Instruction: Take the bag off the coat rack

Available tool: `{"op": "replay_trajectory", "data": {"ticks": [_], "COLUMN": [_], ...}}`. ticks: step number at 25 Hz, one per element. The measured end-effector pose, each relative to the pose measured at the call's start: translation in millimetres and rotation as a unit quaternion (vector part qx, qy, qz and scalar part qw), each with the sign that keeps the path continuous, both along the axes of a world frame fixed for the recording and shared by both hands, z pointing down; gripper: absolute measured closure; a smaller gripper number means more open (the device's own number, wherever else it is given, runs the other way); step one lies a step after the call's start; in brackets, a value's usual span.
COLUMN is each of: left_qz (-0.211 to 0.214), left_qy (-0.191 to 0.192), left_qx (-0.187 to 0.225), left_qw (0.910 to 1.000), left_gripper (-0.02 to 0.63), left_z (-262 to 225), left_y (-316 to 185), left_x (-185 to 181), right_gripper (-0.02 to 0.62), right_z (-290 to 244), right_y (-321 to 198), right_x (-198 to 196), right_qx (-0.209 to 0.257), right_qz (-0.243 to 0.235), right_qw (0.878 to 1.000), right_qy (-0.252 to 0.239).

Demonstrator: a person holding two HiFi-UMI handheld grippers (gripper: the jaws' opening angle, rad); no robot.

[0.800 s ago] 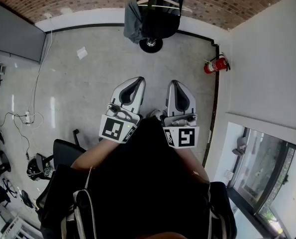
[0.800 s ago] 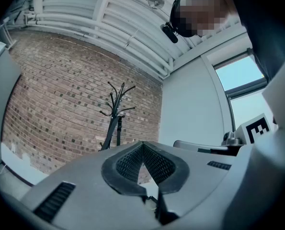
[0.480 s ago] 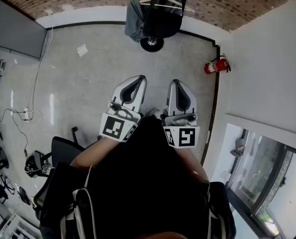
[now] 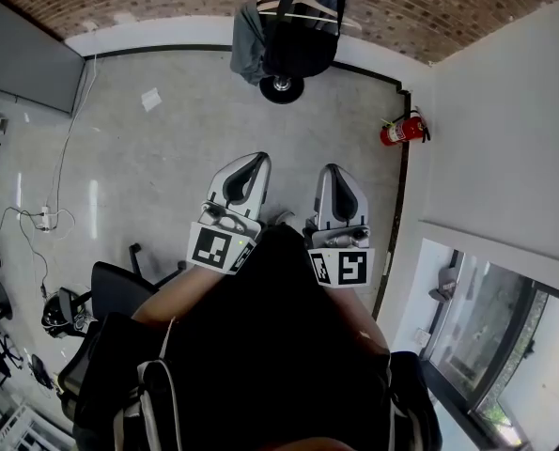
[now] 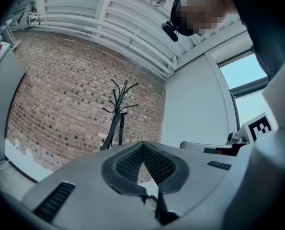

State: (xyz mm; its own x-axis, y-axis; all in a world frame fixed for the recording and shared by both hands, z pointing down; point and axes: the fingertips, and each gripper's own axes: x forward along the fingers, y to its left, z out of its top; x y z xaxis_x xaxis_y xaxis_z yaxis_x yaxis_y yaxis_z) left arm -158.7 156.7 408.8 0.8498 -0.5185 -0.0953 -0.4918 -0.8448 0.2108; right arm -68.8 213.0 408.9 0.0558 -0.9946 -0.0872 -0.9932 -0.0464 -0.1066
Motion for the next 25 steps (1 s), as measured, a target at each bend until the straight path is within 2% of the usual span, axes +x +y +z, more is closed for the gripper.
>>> {"op": "replay_trajectory", "data": {"ticks": [4,8,11,15,18,22,25], "left_qz": [0.017,0.010,-0.002,-0.006,-0.001,-0.015,-0.012], "left_qy": [0.002,0.003,0.006,0.009,-0.002,-0.010,-0.011], "left_qx": [-0.014,-0.011,-0.014,-0.011,-0.010,-0.013,-0.016], "left_qw": [0.9998,0.9999,0.9999,0.9999,0.9999,0.9998,0.9997], "left_gripper": [0.588,0.588,0.588,0.588,0.588,0.588,0.588], "left_z": [4.6,4.2,7.5,9.2,16.5,24.6,30.6], "left_y": [9.8,17.5,24.8,38.8,43.4,26.3,13.6], "left_x": [18.0,37.4,54.0,75.2,81.7,81.5,90.8], "right_gripper": [0.577,0.577,0.577,0.577,0.577,0.577,0.577], "right_z": [5.1,-4.9,-11.3,-3.0,9.6,21.0,32.3], "right_y": [9.2,24.0,37.2,43.4,43.2,30.1,14.7], "right_x": [13.6,27.8,37.0,57.0,69.1,74.2,85.0], "right_qx": [-0.006,0.004,0.019,0.017,0.011,0.002,-0.007], "right_qz": [-0.003,0.002,-0.011,-0.018,-0.015,-0.021,-0.031], "right_qw": [1.000,0.998,0.997,0.998,0.999,1.000,0.999], "right_qy": [-0.004,0.059,0.074,0.063,0.044,0.023,-0.011]}}
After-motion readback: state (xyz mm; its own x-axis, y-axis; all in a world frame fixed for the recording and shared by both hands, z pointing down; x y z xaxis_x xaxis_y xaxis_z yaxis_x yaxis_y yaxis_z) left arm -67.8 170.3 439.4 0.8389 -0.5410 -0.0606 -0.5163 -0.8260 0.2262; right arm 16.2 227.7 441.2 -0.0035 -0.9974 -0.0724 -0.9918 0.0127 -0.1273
